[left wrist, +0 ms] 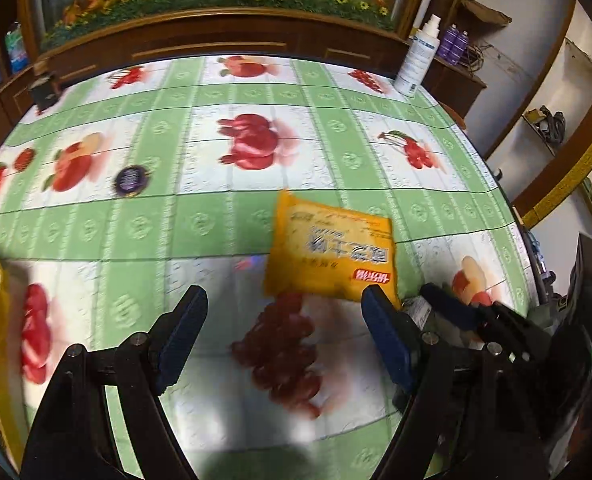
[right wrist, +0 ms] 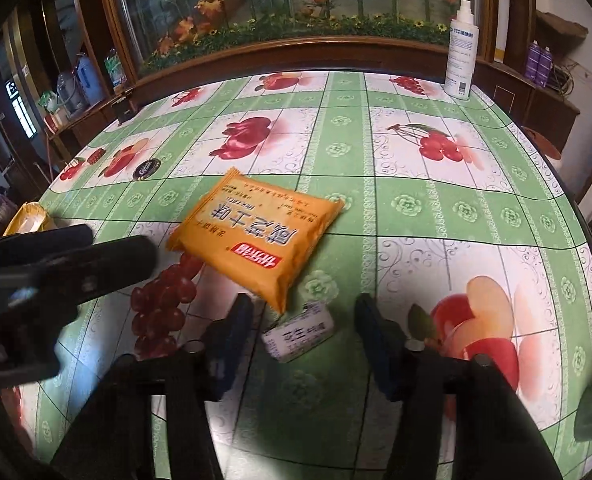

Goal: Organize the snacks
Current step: 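Grasp the yellow biscuit bag with left tool while right tool grasps white candy roll, then carry the biscuit bag and candy roll over the yellow tray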

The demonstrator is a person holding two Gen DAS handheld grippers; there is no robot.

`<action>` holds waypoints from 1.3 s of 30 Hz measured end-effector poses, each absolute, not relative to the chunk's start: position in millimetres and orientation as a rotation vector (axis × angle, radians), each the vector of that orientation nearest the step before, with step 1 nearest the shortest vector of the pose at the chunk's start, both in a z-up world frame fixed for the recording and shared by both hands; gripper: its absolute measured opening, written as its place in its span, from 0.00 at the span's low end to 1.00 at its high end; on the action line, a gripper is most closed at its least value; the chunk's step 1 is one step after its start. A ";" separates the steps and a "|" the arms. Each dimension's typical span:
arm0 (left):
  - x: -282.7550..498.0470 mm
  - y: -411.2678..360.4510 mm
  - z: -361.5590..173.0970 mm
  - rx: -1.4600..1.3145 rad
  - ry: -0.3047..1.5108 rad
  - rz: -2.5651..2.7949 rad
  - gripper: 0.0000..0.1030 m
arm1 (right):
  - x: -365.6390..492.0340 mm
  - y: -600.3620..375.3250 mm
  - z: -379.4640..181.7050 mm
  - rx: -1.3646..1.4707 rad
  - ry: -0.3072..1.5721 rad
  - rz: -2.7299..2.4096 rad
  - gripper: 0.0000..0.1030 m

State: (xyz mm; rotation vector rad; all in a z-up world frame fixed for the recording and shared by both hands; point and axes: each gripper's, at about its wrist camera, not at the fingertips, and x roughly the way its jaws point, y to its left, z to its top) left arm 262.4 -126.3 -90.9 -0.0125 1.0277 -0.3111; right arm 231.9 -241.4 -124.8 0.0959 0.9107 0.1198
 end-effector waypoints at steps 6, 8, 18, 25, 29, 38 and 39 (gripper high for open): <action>272.2 -159.9 -100.8 0.069 1.032 -0.316 0.77 | 229.3 -257.3 -124.7 0.131 0.912 0.144 0.30; 275.5 -168.0 -105.0 0.088 1.030 -0.305 0.77 | 229.4 -258.4 -124.8 0.137 0.909 0.148 0.30; 290.5 -184.8 -128.8 0.132 1.028 -0.280 0.91 | 230.1 -259.0 -125.0 0.143 0.905 0.154 0.29; 273.4 -147.6 -121.6 0.112 0.991 -0.253 0.70 | 227.4 -264.4 -125.4 0.157 0.904 0.141 0.15; 255.6 -113.3 -116.0 0.085 0.977 -0.197 0.68 | 221.1 -261.2 -123.4 0.146 0.903 0.143 0.15; 189.7 -55.1 -93.9 0.014 0.916 -0.184 0.67 | 180.5 -253.1 -108.8 0.204 0.861 0.203 0.14; 180.8 -48.9 -90.1 0.002 0.907 -0.190 0.67 | 174.0 -251.7 -105.9 0.222 0.853 0.216 0.14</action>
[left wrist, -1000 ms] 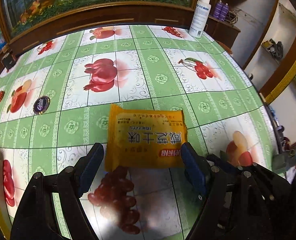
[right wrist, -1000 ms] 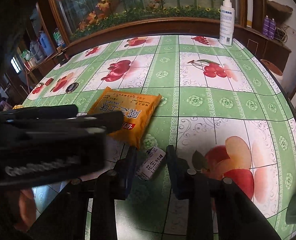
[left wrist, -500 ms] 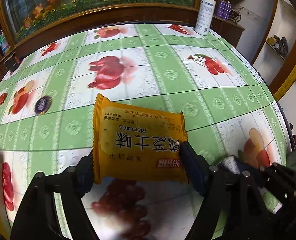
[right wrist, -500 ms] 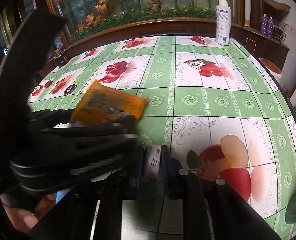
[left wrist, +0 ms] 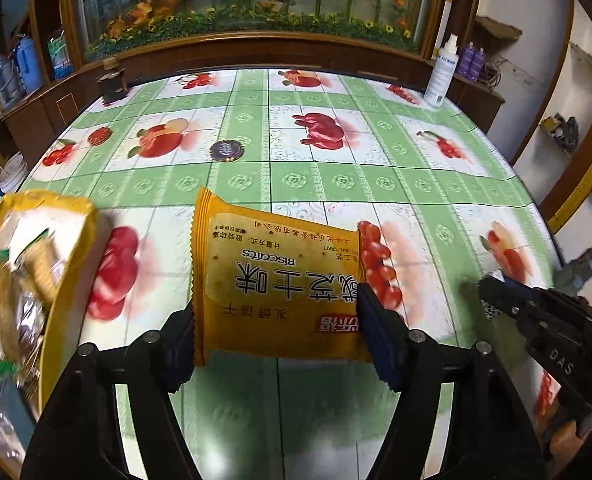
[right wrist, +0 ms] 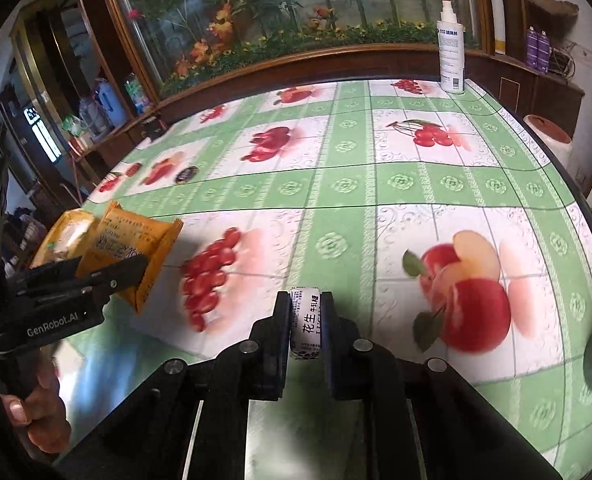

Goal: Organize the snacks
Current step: 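Carry the biscuit bag and candy roll over the yellow tray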

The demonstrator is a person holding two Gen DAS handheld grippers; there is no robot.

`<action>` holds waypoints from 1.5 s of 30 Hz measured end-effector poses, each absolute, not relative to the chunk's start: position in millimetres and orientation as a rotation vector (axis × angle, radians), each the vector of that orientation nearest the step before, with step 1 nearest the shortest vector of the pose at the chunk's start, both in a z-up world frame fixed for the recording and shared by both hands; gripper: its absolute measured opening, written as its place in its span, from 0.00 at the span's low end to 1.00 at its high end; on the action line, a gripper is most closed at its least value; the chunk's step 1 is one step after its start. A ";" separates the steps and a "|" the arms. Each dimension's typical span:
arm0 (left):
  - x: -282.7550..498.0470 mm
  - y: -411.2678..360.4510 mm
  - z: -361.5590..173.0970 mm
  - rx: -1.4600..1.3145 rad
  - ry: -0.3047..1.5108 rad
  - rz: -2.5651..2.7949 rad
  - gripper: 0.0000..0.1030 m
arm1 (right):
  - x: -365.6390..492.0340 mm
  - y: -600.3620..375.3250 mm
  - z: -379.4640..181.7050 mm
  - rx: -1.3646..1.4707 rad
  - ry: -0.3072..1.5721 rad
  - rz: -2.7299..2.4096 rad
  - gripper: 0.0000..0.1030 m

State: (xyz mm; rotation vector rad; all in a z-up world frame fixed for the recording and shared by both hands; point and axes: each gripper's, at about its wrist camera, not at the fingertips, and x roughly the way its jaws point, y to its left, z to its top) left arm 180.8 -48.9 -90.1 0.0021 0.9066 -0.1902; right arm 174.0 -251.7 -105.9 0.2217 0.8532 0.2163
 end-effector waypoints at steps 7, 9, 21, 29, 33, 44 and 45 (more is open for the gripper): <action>130.5 -16.2 -64.2 -0.025 0.840 -0.152 0.67 | 136.6 -230.8 -91.5 0.300 0.825 0.315 0.14; 117.0 -5.7 -57.5 -0.036 0.821 -0.133 0.67 | 126.6 -221.6 -86.6 0.313 0.818 0.346 0.14; 62.0 59.2 -35.3 -0.037 0.736 0.032 0.68 | 90.6 -156.5 -51.0 0.329 0.771 0.525 0.14; 42.1 93.2 -32.8 -0.065 0.705 0.103 0.68 | 76.8 -103.0 -34.9 0.265 0.763 0.611 0.14; 35.3 106.3 -31.3 -0.073 0.688 0.128 0.68 | 72.5 -83.6 -31.2 0.237 0.765 0.638 0.14; 31.3 133.8 -39.2 -0.110 0.699 0.167 0.68 | 69.8 -59.4 -29.9 0.206 0.778 0.661 0.14; 31.6 136.7 -40.4 -0.115 0.702 0.170 0.68 | 70.5 -57.4 -30.5 0.199 0.779 0.660 0.14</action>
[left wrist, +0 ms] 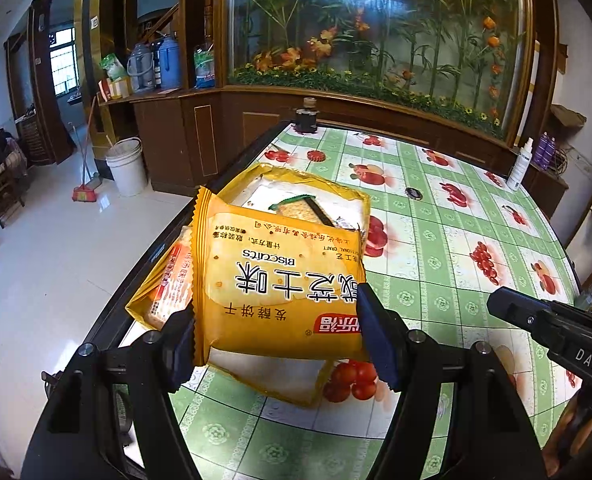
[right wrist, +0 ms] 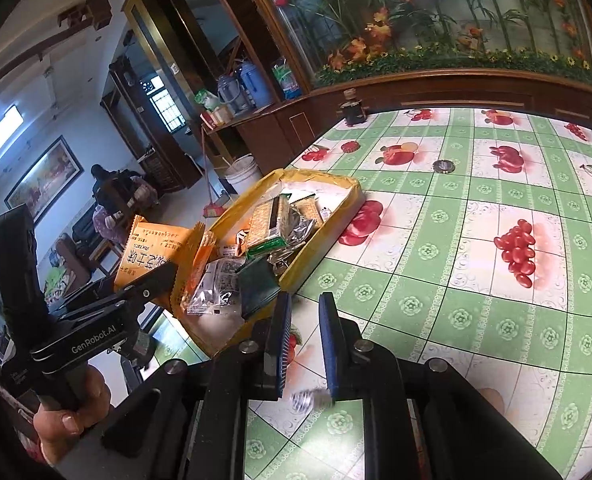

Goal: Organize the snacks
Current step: 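Carry the biscuit bag and candy roll over the yellow tray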

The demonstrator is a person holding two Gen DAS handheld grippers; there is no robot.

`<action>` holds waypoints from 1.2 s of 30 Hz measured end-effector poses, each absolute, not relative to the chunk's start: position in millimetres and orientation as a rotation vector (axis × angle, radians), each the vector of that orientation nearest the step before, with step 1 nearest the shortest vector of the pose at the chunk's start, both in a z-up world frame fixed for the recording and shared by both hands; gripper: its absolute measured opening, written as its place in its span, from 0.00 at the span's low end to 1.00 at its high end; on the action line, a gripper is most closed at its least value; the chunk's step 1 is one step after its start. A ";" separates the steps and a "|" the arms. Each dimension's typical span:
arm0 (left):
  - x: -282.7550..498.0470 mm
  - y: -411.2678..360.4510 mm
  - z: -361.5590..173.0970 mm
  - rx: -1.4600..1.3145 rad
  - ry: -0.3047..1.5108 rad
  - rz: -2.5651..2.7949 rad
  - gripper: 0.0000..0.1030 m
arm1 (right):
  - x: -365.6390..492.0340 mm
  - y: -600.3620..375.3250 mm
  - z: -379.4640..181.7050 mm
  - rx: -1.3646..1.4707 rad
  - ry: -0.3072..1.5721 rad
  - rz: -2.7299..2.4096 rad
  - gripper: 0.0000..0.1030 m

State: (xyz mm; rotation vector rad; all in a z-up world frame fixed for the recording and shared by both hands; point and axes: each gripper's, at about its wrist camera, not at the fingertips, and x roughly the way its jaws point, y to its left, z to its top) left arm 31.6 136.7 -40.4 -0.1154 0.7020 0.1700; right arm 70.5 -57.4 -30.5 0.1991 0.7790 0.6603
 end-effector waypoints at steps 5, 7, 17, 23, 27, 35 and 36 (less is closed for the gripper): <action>32.3 145.6 -42.9 -0.130 0.710 0.183 0.68 | 72.1 -46.1 -44.4 0.162 0.837 0.675 0.19; 32.8 145.8 -43.5 -0.130 0.714 0.181 0.68 | 68.4 -35.4 -58.4 0.110 0.882 0.677 0.32; 35.1 142.5 -48.6 -0.130 0.737 0.154 0.68 | 16.0 -9.5 -112.7 -0.186 0.944 0.637 0.54; 34.2 140.7 -48.7 -0.129 0.745 0.153 0.68 | 9.4 0.8 -116.2 -0.280 0.933 0.623 0.34; 31.8 142.0 -47.2 -0.129 0.737 0.160 0.68 | 13.7 -6.2 -111.7 -0.206 0.937 0.638 0.34; 29.9 149.3 -45.2 -0.130 0.726 0.181 0.68 | 25.1 -10.3 -88.3 -0.119 0.893 0.659 0.34; 29.6 150.6 -44.9 -0.129 0.724 0.184 0.68 | 26.9 -8.6 -84.7 -0.113 0.885 0.664 0.34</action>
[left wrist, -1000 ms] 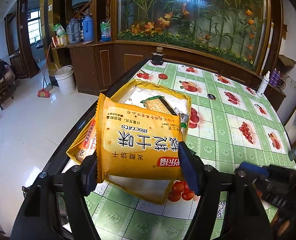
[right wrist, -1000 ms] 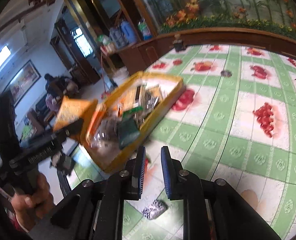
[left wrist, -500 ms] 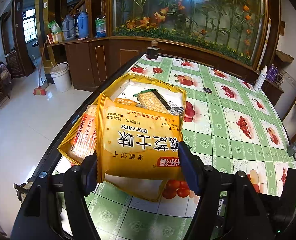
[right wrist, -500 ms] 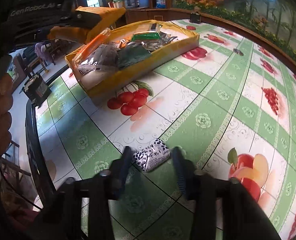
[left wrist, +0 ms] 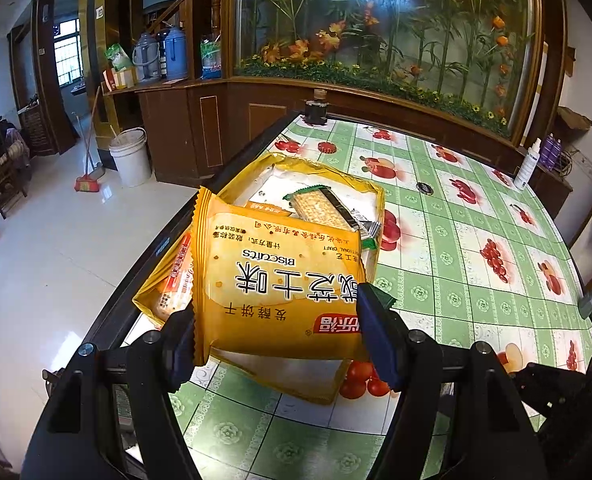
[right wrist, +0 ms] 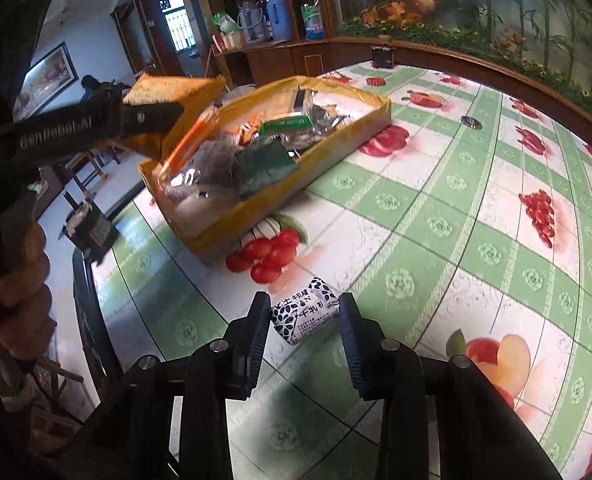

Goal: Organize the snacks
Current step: 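Carry the biscuit bag and candy roll over the yellow tray, then lower the bag and roll into the tray and open both tools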

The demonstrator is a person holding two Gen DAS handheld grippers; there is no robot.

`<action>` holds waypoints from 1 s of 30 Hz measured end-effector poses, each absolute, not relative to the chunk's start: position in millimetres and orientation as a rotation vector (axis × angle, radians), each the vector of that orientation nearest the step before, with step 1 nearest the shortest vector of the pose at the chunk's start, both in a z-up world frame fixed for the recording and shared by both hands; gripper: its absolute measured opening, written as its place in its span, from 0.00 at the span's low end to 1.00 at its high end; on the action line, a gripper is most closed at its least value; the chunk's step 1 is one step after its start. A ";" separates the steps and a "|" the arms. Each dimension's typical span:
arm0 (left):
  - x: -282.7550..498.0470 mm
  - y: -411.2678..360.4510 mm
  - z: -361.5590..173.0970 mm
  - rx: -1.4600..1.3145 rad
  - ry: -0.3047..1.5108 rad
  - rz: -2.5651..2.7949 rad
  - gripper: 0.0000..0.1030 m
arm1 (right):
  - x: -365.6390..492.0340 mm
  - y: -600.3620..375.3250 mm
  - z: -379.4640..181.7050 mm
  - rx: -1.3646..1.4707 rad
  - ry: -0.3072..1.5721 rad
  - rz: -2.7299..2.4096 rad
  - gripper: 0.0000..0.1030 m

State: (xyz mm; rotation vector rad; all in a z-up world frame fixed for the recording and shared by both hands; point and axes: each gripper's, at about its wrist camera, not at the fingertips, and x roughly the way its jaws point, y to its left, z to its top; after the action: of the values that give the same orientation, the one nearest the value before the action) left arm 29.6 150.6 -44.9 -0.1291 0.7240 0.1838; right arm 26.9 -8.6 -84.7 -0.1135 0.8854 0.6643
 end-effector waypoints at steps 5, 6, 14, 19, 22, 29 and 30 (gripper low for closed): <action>30.2 157.5 -44.0 -0.127 0.721 0.202 0.68 | 35.3 0.5 -73.0 -0.102 0.861 0.689 0.34; 30.8 159.1 -44.4 -0.128 0.722 0.206 0.68 | 37.3 2.3 -71.1 -0.095 0.857 0.697 0.34; 35.5 170.8 -48.9 -0.138 0.733 0.228 0.68 | 53.8 19.1 -59.0 -0.075 0.837 0.736 0.34; 41.0 178.7 -52.2 -0.144 0.742 0.242 0.68 | 72.1 28.4 -53.5 -0.050 0.828 0.757 0.34; 44.4 181.9 -54.7 -0.146 0.749 0.249 0.68 | 82.7 34.0 -49.5 -0.043 0.818 0.763 0.34; 52.6 188.8 -61.7 -0.156 0.768 0.259 0.68 | 112.3 46.3 -43.1 -0.014 0.808 0.779 0.34; 54.4 190.0 -63.1 -0.160 0.773 0.258 0.68 | 116.0 47.8 -42.5 -0.010 0.806 0.780 0.34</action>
State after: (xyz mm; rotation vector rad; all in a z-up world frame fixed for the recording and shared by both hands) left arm 54.4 190.0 -63.1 -0.1600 0.7727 0.2582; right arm 116.0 47.8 -42.5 -0.0102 0.8059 0.7804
